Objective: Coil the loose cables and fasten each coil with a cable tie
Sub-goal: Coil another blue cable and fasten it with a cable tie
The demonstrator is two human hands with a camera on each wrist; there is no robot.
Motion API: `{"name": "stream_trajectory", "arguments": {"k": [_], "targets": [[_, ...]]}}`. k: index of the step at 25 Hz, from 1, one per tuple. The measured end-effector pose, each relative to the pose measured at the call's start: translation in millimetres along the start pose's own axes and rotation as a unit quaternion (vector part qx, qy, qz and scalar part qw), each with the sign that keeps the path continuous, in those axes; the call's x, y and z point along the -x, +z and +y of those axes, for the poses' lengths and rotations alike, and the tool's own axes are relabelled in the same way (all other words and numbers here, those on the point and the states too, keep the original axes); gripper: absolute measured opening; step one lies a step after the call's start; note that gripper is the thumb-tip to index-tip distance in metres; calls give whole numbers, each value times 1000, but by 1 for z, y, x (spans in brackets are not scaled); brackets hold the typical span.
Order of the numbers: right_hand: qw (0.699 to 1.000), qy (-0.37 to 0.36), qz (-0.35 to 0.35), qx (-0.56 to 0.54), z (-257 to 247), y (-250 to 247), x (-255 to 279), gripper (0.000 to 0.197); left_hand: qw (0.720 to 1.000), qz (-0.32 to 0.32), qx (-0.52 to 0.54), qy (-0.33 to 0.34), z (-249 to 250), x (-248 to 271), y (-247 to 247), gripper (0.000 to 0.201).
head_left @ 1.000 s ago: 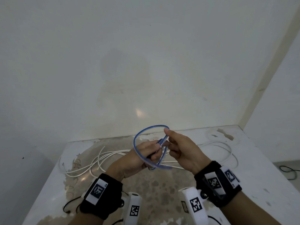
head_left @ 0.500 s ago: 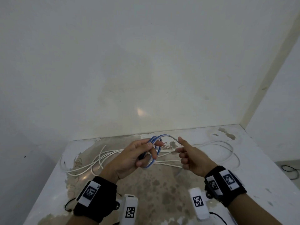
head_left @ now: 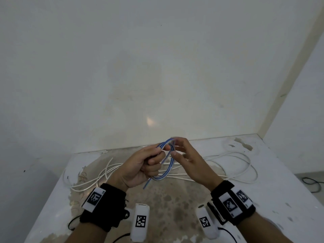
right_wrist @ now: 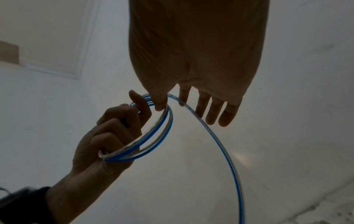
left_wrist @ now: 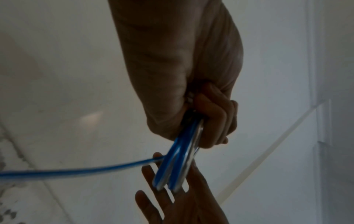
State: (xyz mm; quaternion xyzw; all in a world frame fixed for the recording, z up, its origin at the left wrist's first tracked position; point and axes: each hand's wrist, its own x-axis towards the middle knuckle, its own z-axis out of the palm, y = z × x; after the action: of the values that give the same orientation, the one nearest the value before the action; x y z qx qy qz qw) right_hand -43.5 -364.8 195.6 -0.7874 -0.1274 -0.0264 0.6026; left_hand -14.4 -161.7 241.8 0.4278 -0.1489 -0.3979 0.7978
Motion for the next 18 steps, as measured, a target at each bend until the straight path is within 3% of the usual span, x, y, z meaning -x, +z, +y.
{"name": "stream_trajectory", "arguments": {"k": [2,5,8,10,14,18], "targets": [[999,-30,22,-3,0,1,-2,13,1000,-4,-6,7,1,3,-2,40],[995,-31,67,-60,-4,-1,0,3,999,13,-9,35,2,7,-1,32],[988,20,126,-90,2,0,9,20,990,90,15,111,5,4,1,27],[990,29,131,-50,12,5,20,28,979,133,10,152,11,2,-1,28],[999,23,43,-25,10,10,39,30,974,166,2,156,13,-2,-2,28],[990,-32,-84,105,-7,4,42,31,973,171,48,150,11,-6,1,27]]}}
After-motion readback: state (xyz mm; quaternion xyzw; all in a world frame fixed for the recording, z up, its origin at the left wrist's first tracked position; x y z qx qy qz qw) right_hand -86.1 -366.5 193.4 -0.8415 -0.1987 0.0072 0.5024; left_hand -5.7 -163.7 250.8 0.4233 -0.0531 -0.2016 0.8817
